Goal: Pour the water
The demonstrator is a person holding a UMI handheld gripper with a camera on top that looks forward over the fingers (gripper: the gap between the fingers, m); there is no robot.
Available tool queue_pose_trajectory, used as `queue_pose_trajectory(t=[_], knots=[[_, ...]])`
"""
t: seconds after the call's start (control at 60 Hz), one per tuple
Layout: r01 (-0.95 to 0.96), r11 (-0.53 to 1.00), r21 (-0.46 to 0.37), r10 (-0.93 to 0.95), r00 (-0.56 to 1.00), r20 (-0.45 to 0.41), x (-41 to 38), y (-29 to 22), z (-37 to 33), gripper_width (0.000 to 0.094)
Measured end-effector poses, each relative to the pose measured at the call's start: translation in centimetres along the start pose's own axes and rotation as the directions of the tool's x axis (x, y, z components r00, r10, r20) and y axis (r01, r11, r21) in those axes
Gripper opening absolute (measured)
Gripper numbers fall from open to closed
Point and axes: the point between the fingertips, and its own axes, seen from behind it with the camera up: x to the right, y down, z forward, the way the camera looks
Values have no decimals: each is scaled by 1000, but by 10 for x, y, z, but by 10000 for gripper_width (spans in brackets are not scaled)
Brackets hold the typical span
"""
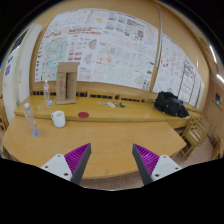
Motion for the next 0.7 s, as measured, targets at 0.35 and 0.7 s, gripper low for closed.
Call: queue_pose_trajectory(t=[0.35,0.7], knots=[[84,988,-127,-81,996,29,-118,104,-10,846],[65,995,-72,-42,957,286,-401,102,21,849]])
